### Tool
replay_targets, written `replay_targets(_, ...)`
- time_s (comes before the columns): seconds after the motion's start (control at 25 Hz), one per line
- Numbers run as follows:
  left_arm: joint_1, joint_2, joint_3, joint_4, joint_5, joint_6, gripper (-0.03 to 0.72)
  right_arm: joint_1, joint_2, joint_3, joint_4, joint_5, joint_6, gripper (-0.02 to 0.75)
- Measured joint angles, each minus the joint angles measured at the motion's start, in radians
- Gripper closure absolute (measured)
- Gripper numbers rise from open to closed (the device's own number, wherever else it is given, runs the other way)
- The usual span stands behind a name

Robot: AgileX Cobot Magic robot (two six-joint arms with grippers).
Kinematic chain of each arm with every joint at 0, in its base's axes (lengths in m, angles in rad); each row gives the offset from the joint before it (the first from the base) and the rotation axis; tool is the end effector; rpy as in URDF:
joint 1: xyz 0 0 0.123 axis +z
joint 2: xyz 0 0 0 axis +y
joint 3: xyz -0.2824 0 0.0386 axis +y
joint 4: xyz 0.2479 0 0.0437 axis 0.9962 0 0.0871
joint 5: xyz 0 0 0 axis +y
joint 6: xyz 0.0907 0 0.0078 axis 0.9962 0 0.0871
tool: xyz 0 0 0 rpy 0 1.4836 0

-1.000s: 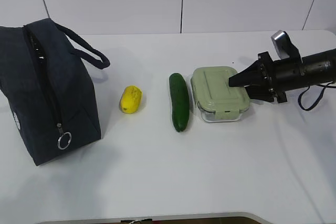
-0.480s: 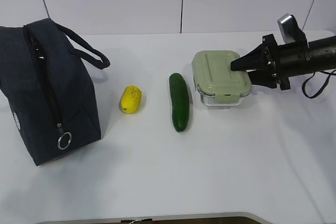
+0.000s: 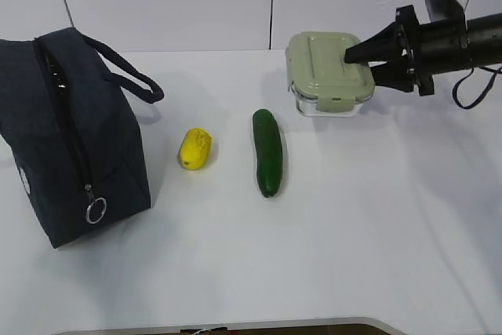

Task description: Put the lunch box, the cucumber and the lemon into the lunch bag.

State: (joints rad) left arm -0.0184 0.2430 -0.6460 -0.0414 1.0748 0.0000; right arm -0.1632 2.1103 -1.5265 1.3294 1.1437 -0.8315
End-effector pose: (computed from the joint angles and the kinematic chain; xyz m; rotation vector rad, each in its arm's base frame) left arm 0.0218 -0.0037 0.3156 0.0197 2.1551 -0.0613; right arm 0.4401 0.0091 0.2099 0.0046 2.2812 1.3643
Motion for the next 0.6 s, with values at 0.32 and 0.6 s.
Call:
replay_targets(0.32, 0.000, 0.159, -0.077, -0.066, -0.095, 0.000, 0.446, 0.081, -0.009, -0.104, -0.004, 0.019, 0.062, 0.351)
replay_targets(0.6, 0.000, 0.298, -0.077, -0.188, -0.229, 0.000, 0.446, 0.136, -0.009, -0.199, -0.005, 0.028, 0.110, 0.351)
